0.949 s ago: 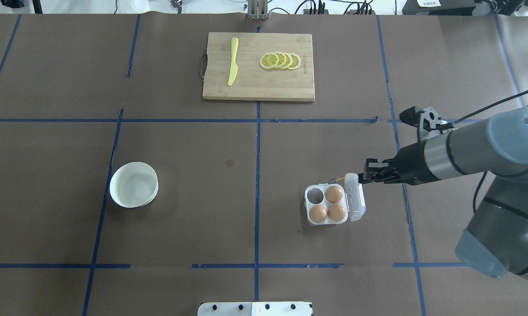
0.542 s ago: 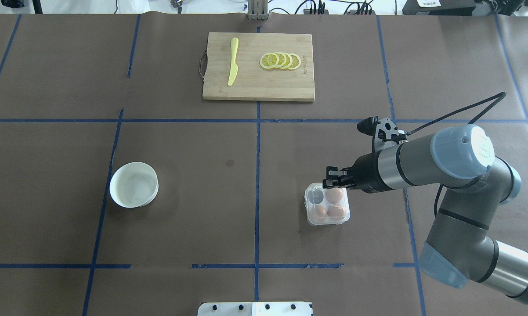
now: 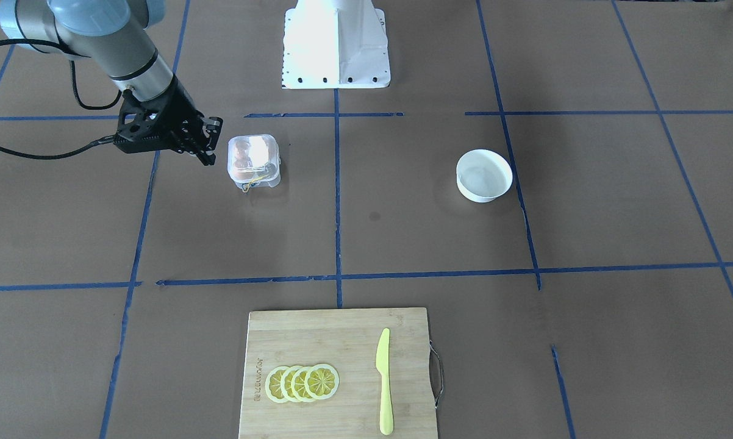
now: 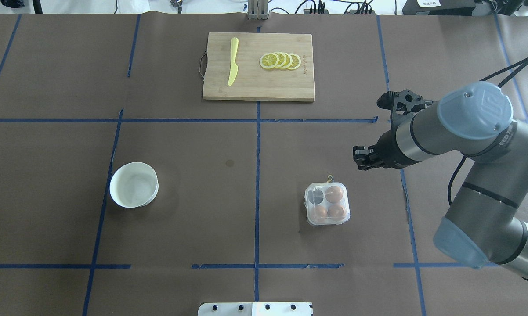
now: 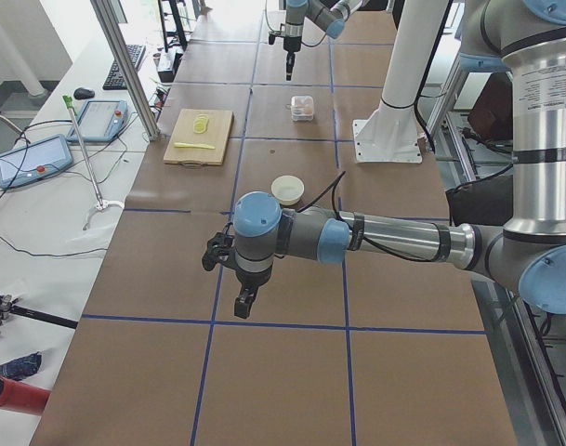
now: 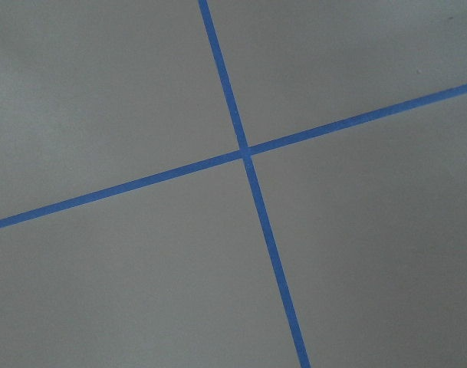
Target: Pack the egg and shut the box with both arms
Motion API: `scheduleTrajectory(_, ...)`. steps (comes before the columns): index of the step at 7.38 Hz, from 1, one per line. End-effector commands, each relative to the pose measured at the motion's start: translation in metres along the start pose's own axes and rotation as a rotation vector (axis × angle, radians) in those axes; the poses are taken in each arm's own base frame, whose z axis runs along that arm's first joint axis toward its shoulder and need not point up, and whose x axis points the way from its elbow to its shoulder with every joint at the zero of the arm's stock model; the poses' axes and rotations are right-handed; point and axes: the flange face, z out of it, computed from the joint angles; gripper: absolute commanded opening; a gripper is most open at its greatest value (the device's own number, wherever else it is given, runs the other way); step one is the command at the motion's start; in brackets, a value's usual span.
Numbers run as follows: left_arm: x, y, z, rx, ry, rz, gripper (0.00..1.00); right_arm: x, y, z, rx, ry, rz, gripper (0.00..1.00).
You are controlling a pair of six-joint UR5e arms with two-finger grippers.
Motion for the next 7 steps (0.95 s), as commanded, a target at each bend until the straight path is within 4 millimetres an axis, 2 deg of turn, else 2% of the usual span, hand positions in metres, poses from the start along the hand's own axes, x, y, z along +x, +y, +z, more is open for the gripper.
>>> scheduleTrajectory(1, -0.005, 0.007, 0.007, -0.018, 0.003, -0.017, 1.00, 0.065, -0.053, -0.045, -0.026, 0.076, -0.079, 1.00)
scheduleTrajectory(2, -0.008, 0.011, 0.011, -0.027, 0.005, -0.022, 1.00, 0.111, -0.067, -0.059, -0.038, 0.116, -0.128, 1.00)
scheduleTrajectory(4, -0.012, 0.017, 0.008, -0.014, 0.030, 0.043, 1.00, 0.247, -0.082, -0.097, -0.042, 0.196, -0.229, 1.00)
scheduleTrajectory(5, -0.013, 0.039, 0.014, -0.008, 0.115, 0.046, 1.00, 0.306, -0.091, -0.115, -0.065, 0.177, -0.247, 1.00)
scheduleTrajectory(6, -0.011, 0.048, 0.016, -0.003, 0.164, 0.028, 1.00, 0.365, -0.090, -0.127, -0.084, 0.196, -0.255, 1.00)
scheduleTrajectory(7, -0.013, 0.048, 0.017, -0.008, 0.163, 0.012, 1.00, 0.421, -0.068, -0.128, -0.104, 0.218, -0.195, 1.00)
